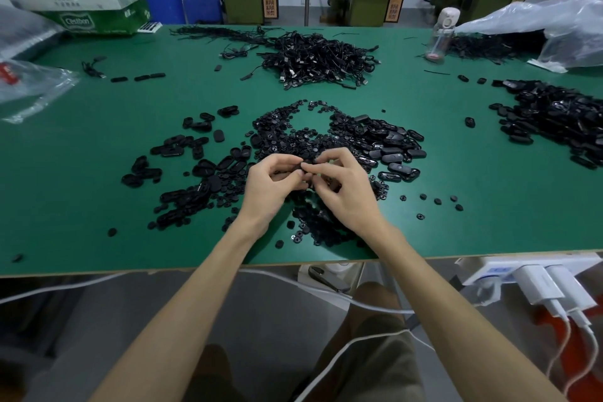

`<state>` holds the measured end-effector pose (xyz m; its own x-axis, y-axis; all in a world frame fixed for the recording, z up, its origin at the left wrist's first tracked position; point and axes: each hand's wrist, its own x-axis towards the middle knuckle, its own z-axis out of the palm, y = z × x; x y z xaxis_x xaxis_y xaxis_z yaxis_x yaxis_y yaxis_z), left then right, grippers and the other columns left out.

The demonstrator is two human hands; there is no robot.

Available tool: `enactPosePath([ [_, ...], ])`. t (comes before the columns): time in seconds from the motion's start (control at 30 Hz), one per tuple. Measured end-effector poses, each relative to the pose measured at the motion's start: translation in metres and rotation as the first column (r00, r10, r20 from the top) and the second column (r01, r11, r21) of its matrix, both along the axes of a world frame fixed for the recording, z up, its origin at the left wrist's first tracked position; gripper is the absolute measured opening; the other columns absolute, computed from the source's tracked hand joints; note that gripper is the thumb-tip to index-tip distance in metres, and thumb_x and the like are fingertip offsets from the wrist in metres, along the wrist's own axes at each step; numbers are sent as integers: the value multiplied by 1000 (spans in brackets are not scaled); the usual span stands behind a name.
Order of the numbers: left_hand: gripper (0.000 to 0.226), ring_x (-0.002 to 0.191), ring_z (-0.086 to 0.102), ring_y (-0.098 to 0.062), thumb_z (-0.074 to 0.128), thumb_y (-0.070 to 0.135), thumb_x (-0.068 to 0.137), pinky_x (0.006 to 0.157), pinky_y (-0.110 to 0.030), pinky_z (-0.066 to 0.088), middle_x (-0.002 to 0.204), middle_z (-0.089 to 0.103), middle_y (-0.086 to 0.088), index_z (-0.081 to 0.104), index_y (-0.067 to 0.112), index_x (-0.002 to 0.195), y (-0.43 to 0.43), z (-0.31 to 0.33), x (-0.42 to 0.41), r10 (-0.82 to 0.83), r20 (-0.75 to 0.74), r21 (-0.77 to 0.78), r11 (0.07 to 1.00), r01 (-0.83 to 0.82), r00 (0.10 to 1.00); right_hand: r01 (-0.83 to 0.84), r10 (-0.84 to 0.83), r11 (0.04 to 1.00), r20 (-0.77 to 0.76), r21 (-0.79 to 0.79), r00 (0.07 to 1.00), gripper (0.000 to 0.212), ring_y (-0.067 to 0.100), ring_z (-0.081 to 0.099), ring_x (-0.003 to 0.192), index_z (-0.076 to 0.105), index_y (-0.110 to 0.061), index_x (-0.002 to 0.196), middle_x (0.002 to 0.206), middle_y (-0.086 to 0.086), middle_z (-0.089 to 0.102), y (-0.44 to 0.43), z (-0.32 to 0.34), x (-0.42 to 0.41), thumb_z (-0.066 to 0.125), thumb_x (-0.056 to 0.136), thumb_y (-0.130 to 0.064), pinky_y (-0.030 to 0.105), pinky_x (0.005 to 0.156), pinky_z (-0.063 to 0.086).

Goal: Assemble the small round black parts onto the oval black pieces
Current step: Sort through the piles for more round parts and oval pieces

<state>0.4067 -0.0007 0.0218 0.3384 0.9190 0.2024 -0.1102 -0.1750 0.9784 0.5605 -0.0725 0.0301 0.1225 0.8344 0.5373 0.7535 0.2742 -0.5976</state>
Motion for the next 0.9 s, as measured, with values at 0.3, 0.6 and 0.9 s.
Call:
enactPosePath([
  [0.3, 19, 85, 78, -30, 72, -3, 92, 75, -31, 63, 90, 78, -13, 72, 1, 111, -2, 3, -2, -10, 17, -31, 999, 10, 1000, 26, -25, 999, -35, 21, 999, 29, 5, 61, 96, 69, -17, 128, 116, -2, 63, 0, 3, -1, 61, 101, -13, 17, 84, 49],
  [0.6, 15, 80, 77, -21, 72, -5, 92, 71, -28, 62, 91, 76, -19, 71, -5, 106, -7, 5, 1, -24, -108, 50, 998, 29, 994, 73, -75, 997, -75, -38, 994, 10, 8, 62, 87, 73, -8, 104, 98, -1, 71, -1, 5, 0, 67, 97, -7, 8, 78, 42],
  [0.9, 15, 87, 76, -31, 72, -5, 87, 87, -45, 62, 95, 76, -16, 71, 6, 97, -8, 6, 3, 55, -217, 90, 995, -37, 975, 34, -35, 999, -27, -36, 999, 10, 5, 59, 84, 73, -11, 104, 95, -2, 69, -2, 2, -6, 69, 96, -6, 7, 75, 42],
])
